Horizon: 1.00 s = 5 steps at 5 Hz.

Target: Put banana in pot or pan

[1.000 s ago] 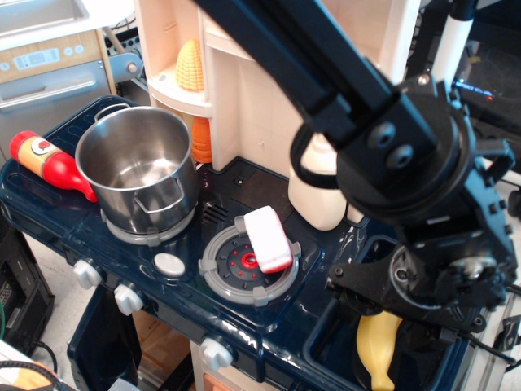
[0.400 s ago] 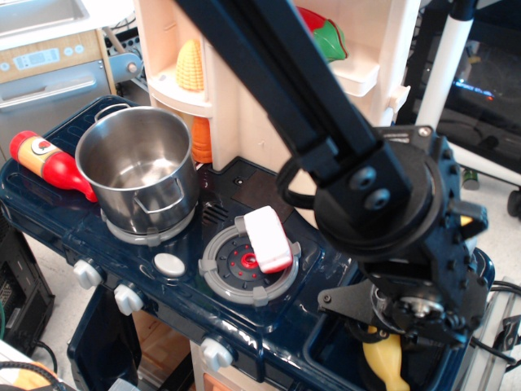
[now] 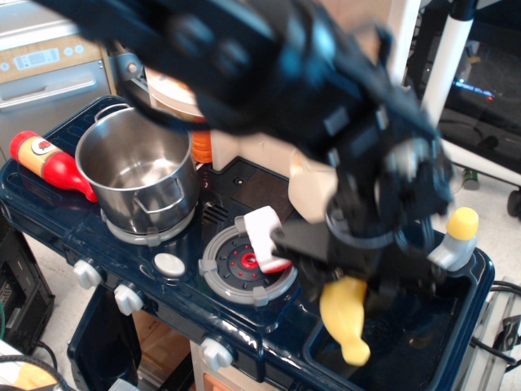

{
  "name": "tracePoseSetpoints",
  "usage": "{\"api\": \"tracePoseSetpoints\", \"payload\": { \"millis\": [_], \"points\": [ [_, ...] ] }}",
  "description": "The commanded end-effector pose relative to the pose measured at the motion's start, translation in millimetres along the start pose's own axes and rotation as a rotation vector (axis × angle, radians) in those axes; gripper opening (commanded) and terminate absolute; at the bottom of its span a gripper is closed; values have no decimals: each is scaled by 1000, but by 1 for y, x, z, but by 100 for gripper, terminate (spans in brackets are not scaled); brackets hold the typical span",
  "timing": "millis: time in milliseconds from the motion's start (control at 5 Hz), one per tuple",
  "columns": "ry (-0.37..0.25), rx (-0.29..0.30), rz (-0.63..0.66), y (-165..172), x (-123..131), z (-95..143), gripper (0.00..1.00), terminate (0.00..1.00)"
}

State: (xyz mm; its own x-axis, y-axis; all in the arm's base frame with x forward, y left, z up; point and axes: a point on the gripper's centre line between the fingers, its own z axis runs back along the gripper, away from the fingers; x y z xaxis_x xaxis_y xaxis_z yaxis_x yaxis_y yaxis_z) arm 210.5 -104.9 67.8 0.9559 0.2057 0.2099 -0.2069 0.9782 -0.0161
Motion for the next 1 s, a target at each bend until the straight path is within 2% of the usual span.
{"api": "tracePoseSetpoints", "payload": {
  "millis": [0, 200, 600, 800],
  "points": [
    [14, 121, -16, 73, 21, 63, 0, 0],
    [39, 176, -129, 104, 47, 73, 0, 0],
    [18, 120, -236, 170, 66, 70, 0, 0],
    [-16, 115, -287, 192, 76, 62, 0, 100]
  ]
}}
